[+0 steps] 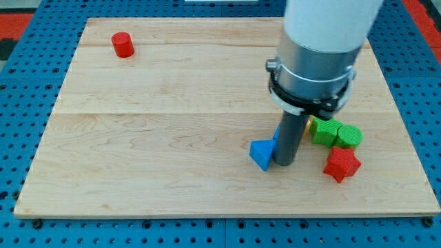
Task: Slide the blue triangle towards the top center of the board
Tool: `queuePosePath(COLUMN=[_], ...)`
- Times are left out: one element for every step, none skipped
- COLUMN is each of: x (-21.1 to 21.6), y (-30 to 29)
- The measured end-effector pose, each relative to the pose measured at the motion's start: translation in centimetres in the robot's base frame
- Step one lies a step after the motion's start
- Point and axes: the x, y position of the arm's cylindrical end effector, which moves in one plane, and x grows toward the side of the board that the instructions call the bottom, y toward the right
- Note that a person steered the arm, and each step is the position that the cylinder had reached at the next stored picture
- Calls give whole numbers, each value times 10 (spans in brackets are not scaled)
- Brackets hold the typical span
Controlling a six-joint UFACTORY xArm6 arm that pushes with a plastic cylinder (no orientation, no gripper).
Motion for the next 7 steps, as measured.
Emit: queuePosePath(x=[-10,-19,-24,-1,28,70,60], y=[-23,-49,-71,-58,-44,-58,-108])
